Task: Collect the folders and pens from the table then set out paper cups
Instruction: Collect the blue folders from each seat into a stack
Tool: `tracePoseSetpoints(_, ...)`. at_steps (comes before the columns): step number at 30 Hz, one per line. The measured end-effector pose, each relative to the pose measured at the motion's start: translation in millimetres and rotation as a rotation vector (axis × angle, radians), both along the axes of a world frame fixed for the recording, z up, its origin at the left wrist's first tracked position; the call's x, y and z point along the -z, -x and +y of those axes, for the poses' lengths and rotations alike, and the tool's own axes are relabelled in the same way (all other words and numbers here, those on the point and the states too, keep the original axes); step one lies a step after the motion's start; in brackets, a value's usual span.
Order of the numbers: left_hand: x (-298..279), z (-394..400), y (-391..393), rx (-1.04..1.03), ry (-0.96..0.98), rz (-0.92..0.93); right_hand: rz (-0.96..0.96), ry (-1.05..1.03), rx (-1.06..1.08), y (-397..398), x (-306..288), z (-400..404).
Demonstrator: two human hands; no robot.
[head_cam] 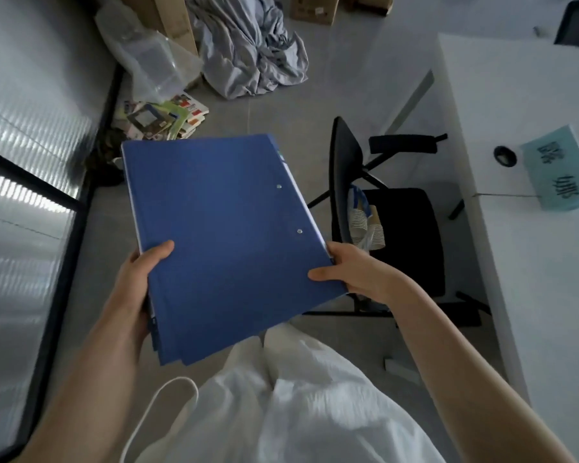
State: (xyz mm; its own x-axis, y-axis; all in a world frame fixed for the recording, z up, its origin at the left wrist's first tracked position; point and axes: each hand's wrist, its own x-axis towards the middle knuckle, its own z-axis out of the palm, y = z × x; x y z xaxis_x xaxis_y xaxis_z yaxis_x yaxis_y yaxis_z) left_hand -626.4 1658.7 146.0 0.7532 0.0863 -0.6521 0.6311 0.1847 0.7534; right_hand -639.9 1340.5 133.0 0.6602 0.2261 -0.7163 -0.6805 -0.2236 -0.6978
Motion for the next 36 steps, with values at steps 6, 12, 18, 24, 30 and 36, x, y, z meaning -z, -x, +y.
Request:
tracePoseSetpoints(6,0.8,-14.1,-89.9,0.070,-0.006,0.050,-0.067,0.180,0.240,-58.6,16.3,-0.7)
tracePoseSetpoints(12,1.9,-36.7,-197.0,0.190,0.010,0.056,-0.002,-0.019,0.473,-152.9,23.8,-8.5)
tracePoseSetpoints(18,-5.3,-55.4,-292.1,0.276,0.068,0.086,0.102,-0.209,0.668,-246.3,2.6,-11.5)
tracePoseSetpoints(24,-4.8,-60.4,-392.5,0.373,0.132,0.081,0.047,-0.210,0.754,-330.8,0.9,0.2)
tracePoseSetpoints(30,-5.4,-65.7,-516.4,0.521,0.108,0.075,-0.110,-0.012,0.861,-416.5,1.7,17.4)
tracePoseSetpoints(36,-14.2,-78.2,-621.3,0.696,0.131,0.091,-0.192,0.028,0.972,-485.2,-13.9,11.2)
